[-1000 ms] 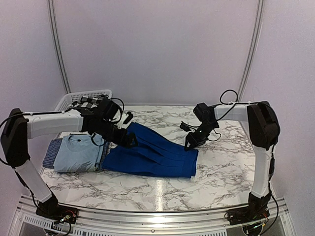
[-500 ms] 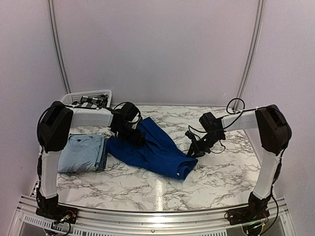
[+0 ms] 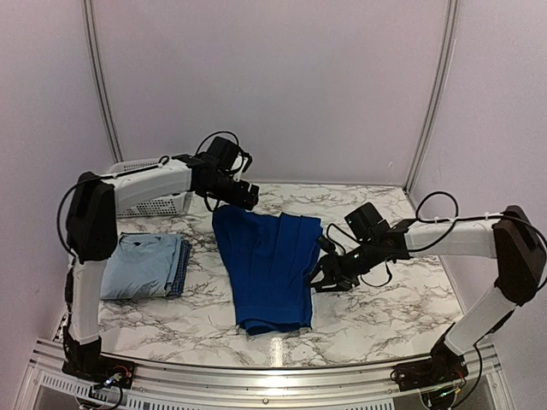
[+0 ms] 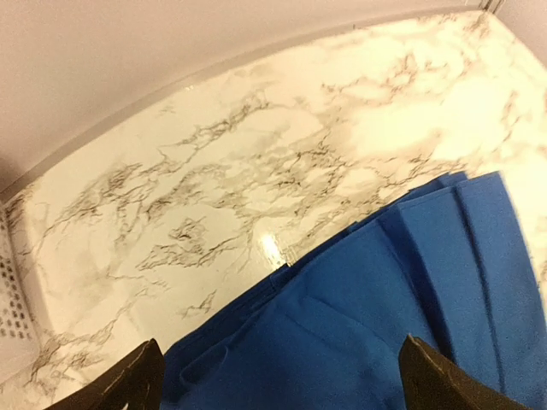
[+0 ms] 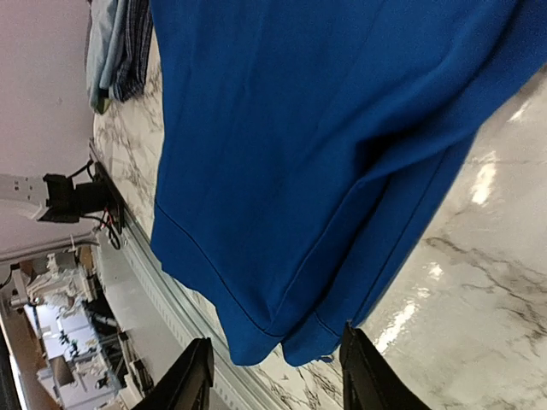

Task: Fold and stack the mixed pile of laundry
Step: Rotate the rectangle-folded skirt at the center of the board.

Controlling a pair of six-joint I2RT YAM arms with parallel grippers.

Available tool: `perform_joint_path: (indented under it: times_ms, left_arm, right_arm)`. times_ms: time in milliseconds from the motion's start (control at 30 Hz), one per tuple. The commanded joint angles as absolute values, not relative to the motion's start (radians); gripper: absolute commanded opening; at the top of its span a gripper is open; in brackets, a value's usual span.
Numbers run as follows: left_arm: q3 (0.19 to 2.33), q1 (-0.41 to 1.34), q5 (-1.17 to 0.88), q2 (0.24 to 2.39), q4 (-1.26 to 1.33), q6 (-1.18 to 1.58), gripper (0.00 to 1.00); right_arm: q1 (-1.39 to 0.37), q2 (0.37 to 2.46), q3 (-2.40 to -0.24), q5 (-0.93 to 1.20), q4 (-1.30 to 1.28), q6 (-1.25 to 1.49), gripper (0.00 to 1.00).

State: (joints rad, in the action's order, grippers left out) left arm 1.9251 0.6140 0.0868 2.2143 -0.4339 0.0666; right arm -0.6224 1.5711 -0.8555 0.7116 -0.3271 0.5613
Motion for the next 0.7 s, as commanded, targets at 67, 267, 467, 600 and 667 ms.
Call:
perform_joint_path:
  times_ms: [67,267,467,600,667]
  left_arm:
    - [1.632,0.608,-0.053,1.825,-0.336,0.202,0.99]
    - [1.231,0.784,-0.062,1.537,-0.330,0.138,0.99]
    - [0.896,1.107,0.204,1.359,-0.270,0.173,0.94]
    - [0.840,1.171,0.241,1.378,-0.232,0.259,0.82]
    - [0.848,1.214,0.268,1.420,-0.229,0.262,0.78]
  right_arm:
    - [-0.580,1.439,-0.998,0.570,-0.457,0.454,0.48]
    - [-0.629,1.517,-1.058,0.721,-0.411,0.404,0.44]
    - [-0.700,1.670,-1.145,0.812,-0.408,0.337,0.39]
    - [-0.698,1.676,-1.107,0.753,-0.476,0.330,0.38]
    - [-0.686,1.623,-1.054,0.738,-0.473,0.366,0.39]
